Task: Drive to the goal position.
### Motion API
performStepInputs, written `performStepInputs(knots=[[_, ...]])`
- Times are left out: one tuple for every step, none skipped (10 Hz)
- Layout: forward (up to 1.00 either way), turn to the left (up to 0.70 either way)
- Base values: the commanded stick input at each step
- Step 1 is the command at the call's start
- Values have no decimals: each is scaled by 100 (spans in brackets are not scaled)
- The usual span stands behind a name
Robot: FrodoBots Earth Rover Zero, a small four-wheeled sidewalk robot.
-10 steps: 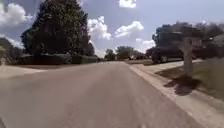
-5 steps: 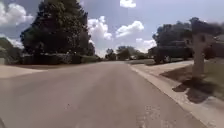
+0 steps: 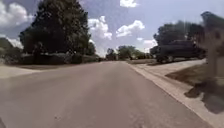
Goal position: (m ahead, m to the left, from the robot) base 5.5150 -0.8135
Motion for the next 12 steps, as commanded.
performStepInputs(knots=[[70, 0], [70, 0], [70, 0], [70, 0], [70, 0], [70, 0], [70, 0], [70, 0], [70, 0], [70, 0], [70, 0], [70, 0]])
